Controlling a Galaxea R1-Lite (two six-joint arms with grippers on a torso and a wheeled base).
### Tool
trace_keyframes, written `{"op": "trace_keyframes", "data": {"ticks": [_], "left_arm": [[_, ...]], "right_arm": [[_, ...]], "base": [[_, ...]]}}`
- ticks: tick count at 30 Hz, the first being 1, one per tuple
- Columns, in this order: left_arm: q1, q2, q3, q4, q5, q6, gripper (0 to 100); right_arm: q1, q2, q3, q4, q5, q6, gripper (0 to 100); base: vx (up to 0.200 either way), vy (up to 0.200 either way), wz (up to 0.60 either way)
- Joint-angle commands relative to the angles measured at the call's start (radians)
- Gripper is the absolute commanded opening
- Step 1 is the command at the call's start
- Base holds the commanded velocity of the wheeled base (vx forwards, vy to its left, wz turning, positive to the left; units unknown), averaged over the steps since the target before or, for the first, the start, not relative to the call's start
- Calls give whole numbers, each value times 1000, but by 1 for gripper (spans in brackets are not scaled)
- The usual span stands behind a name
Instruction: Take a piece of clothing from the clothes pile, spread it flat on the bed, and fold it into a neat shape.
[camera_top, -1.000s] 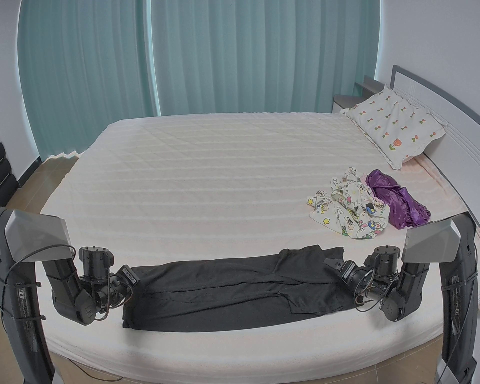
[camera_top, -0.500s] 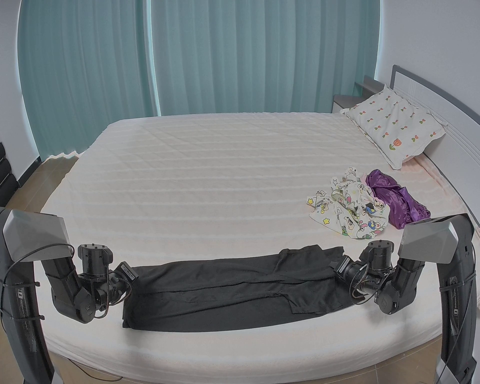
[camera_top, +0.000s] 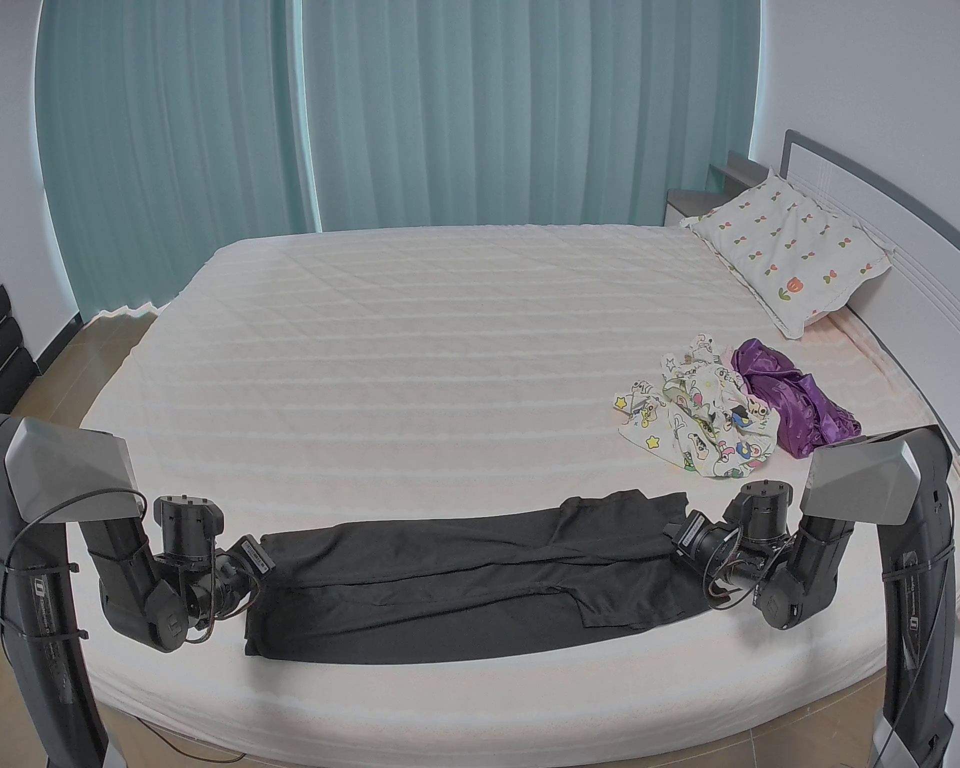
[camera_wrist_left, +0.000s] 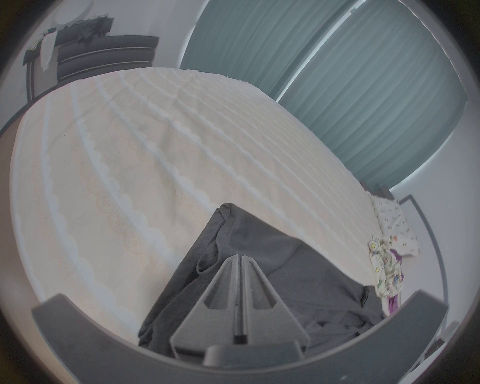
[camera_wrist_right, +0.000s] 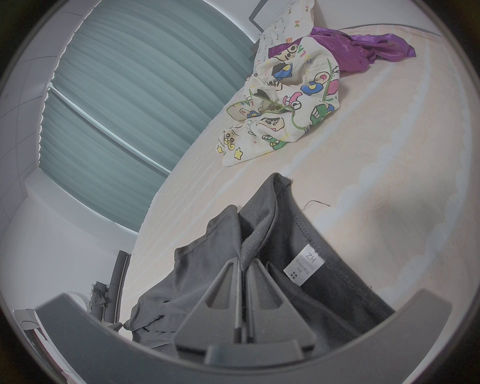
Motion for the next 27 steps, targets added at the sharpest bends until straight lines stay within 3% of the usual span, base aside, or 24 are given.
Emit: {"op": "trace_keyframes", "data": {"ticks": [1,4,7,8,16,27], "left_arm": [[7,-6,45,3,-11,68,0],[5,3,87,-8,-35,148,0],[5,3,91,-11,-34,156,0],[7,2,87,-11,-35,156,100],[22,3,91,-11,-35,196,100],[7,80,-17,-13,-25,156,100]], "right_arm": [[1,8,5,0,0,0,0],[4,11,5,0,0,0,0],[5,11,6,0,0,0,0],[7,11,6,0,0,1,0],[8,16,5,-2,0,1,0],[8,16,5,-2,0,3,0]], "base": [[0,0,0],[0,0,0],[0,0,0],[0,0,0],[0,0,0],[0,0,0]]}}
